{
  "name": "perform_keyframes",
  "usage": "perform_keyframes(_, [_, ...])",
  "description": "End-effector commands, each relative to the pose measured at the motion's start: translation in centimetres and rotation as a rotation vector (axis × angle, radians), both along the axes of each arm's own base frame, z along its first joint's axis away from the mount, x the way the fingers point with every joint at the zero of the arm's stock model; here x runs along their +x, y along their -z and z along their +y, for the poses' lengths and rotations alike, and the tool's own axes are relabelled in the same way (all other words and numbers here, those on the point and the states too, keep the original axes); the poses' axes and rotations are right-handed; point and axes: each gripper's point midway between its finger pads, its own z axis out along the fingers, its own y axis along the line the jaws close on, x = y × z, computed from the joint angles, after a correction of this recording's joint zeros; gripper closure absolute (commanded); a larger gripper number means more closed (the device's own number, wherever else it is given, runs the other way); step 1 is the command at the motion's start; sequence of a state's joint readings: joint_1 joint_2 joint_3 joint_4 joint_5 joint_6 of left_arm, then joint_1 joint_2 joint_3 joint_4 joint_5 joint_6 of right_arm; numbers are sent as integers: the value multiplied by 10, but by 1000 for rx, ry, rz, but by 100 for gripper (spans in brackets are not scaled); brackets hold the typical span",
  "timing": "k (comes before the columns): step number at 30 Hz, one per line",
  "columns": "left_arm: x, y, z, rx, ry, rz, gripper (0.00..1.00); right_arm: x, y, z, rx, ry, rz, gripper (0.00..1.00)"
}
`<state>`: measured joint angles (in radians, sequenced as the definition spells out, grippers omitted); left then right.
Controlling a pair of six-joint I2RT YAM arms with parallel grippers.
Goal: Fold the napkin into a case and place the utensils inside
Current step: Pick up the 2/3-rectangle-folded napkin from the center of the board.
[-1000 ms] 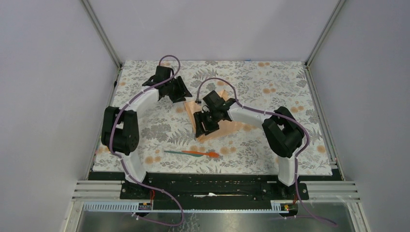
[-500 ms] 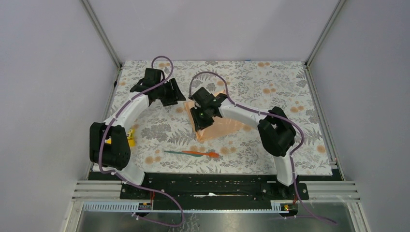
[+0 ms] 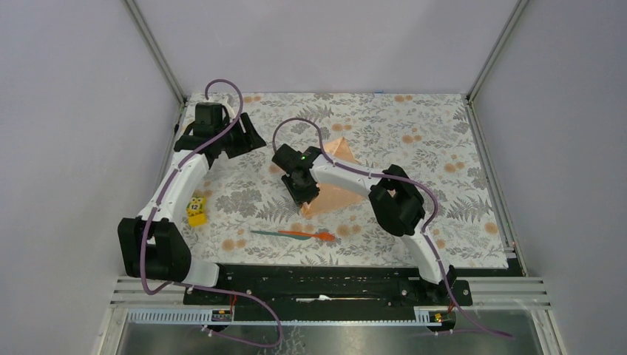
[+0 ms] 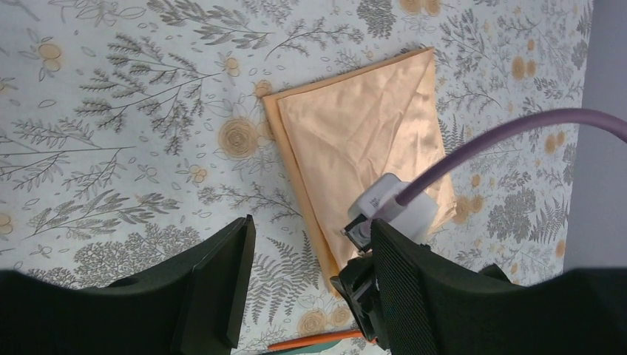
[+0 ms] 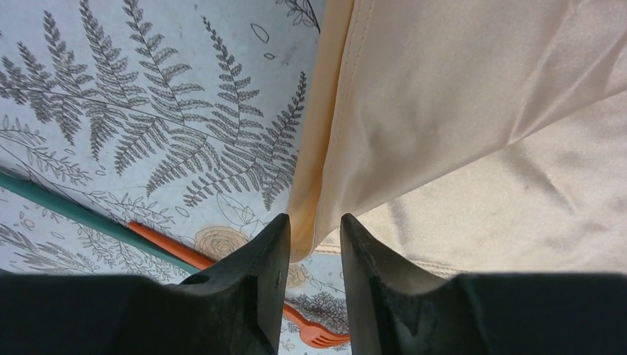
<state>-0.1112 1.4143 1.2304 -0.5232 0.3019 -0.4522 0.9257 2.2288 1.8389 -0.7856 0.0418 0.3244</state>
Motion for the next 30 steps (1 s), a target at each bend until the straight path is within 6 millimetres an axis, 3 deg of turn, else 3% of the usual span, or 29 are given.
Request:
perform_keyframes(1, [0, -6, 4, -28, 16, -36, 36, 1, -10, -2, -55, -11, -34, 61])
perform_keyframes(9, [0, -11, 11, -48, -1, -54, 35, -6, -1, 6, -76, -33, -16, 69])
perform_keyframes(19, [0, -11, 12, -52, -3, -55, 35, -15, 10, 6, -92, -56, 14, 58])
perform_keyframes(30, [0, -12, 15, -50, -10, -57, 35, -18, 36, -6, -169, -69, 30, 56])
